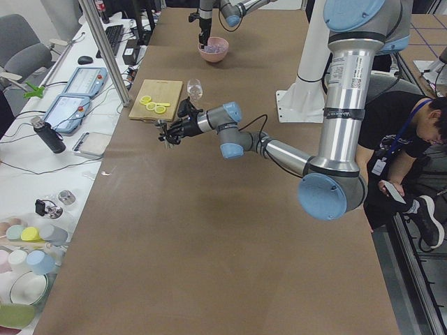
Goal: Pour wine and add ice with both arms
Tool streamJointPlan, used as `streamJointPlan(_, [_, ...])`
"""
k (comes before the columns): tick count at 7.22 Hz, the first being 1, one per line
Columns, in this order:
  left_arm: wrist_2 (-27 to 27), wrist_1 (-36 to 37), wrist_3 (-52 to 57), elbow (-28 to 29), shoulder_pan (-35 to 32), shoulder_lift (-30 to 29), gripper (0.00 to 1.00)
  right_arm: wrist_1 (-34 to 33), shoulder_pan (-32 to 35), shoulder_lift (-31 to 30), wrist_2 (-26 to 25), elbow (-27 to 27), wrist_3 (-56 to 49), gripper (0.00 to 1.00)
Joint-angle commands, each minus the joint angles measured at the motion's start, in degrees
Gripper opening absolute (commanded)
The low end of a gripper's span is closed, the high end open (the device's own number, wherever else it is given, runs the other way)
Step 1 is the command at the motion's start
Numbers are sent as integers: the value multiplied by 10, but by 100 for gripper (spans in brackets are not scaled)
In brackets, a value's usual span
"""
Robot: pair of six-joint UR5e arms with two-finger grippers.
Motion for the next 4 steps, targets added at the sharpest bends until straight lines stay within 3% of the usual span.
streamJointPlan(1, [31, 83, 10, -12, 11, -73, 17, 4, -6, -3, 0, 0, 5, 58])
streamJointPlan(2, [43, 111, 10, -11, 26, -96, 17, 5, -9, -3, 0, 0, 6, 58])
streamJointPlan(3, [69, 140, 10, -12, 47, -118, 16, 5, -9, -3, 0, 0, 6, 46])
streamJointPlan(4, [82, 163, 10, -12, 63, -138, 16, 5, -9, -3, 0, 2, 6, 20])
